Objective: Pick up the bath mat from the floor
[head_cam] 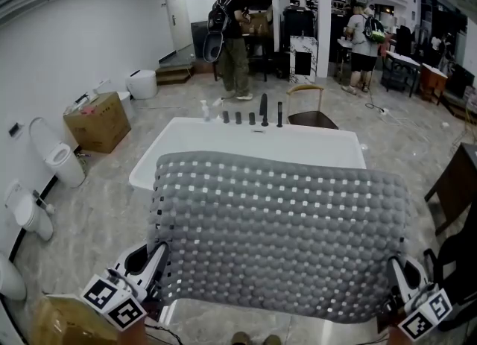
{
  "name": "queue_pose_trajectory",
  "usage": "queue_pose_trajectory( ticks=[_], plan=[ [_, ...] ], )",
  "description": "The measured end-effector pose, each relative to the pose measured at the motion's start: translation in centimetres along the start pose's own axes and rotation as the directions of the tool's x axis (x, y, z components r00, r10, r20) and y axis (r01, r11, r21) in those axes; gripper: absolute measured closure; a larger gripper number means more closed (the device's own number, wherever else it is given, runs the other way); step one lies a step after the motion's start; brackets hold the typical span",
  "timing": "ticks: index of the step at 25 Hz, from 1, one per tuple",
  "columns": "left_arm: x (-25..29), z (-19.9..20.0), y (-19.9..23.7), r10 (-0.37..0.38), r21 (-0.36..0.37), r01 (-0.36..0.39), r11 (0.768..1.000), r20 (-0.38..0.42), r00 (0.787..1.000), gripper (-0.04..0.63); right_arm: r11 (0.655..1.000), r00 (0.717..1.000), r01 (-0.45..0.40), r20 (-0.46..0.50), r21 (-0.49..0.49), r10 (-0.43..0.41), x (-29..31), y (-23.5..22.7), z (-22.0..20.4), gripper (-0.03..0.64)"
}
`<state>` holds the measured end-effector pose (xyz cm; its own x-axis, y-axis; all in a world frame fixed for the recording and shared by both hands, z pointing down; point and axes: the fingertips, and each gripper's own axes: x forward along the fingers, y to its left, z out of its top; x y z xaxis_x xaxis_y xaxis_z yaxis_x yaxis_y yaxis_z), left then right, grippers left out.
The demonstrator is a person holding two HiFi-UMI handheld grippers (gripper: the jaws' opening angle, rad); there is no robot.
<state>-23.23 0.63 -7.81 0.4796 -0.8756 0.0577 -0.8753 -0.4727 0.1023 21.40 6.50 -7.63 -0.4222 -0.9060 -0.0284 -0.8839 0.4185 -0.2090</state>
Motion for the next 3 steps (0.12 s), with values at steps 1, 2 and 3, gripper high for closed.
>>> queue_pose_trajectory(
  ticks=[1, 2, 3],
  plan=[
    [-0.03, -0.02, -0.12, -0.001, -0.001, 0.001, 1.000, -0.001, 1.000, 0.541, 1.000, 1.000, 0.001, 0.000, 0.001, -0.001, -0.14, -0.09, 0.04, 0.571],
    [-0.08, -0.03, -0.22, -0.002, -0.002, 0.002, 1.000, -0.002, 1.000, 0.541, 1.000, 1.000, 0.001, -0.001, 0.001, -0.001, -0.25, -0.14, 0.08, 0.571],
    [-0.13, -0.03, -0.31, -0.003, -0.003, 0.003, 1.000, -0.002, 1.000, 0.541, 1.000, 1.000, 0.001, -0.001, 0.002, -0.001, -0.35, -0.18, 0.13, 0.571]
  ],
)
